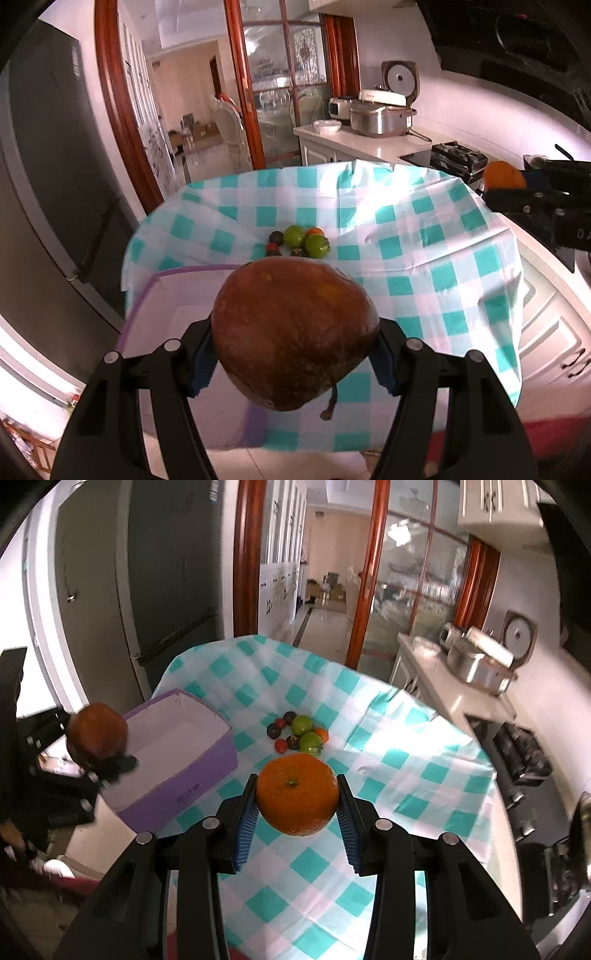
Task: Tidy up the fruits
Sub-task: 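Carry both fruits to the purple box and open both grippers inside it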
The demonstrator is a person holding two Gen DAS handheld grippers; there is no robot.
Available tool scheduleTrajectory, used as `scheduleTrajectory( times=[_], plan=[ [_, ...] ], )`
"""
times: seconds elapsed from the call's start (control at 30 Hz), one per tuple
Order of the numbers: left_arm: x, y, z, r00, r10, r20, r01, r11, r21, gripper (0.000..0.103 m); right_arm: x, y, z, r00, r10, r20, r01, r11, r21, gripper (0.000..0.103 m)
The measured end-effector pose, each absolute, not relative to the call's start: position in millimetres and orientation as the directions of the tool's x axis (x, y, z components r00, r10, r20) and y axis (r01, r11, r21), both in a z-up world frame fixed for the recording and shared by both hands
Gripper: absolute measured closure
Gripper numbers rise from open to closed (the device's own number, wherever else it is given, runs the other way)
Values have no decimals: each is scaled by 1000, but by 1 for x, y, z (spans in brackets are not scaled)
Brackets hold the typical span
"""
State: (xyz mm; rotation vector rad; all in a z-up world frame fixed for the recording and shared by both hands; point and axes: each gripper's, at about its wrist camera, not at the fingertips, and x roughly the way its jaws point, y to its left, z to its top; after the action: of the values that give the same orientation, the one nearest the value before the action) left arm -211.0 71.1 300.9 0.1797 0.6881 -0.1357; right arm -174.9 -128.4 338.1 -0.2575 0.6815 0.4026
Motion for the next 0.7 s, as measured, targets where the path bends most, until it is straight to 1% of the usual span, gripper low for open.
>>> scheduleTrajectory(
  times=[0.17,0.23,0.3,0.47,0.57,0.7],
  plan=[
    [-253,106,309,812,-32,-583,146,978,150,35,-212,-133,342,739,263,-621,-416,902,-113,63],
    [-261,120,310,823,-11,-568,119,981,153,35,-221,-134,339,734,262,-627,-415,903,-109,63],
    [-268,137,309,826,7,-564,81,988,130,35,-228,-132,333,732,246,-636,-411,903,-124,63],
    [-267,174,292,798,44,-601,-5,998,67,35,-223,-126,319,701,233,-673,-408,906,-111,63],
    [-259,184,280,776,54,-629,-28,998,52,35,-212,-117,311,675,235,-699,-428,897,-112,63],
    [-240,196,258,733,53,-678,-58,998,16,35,-185,-87,290,604,258,-754,-509,853,-115,63]
  ],
)
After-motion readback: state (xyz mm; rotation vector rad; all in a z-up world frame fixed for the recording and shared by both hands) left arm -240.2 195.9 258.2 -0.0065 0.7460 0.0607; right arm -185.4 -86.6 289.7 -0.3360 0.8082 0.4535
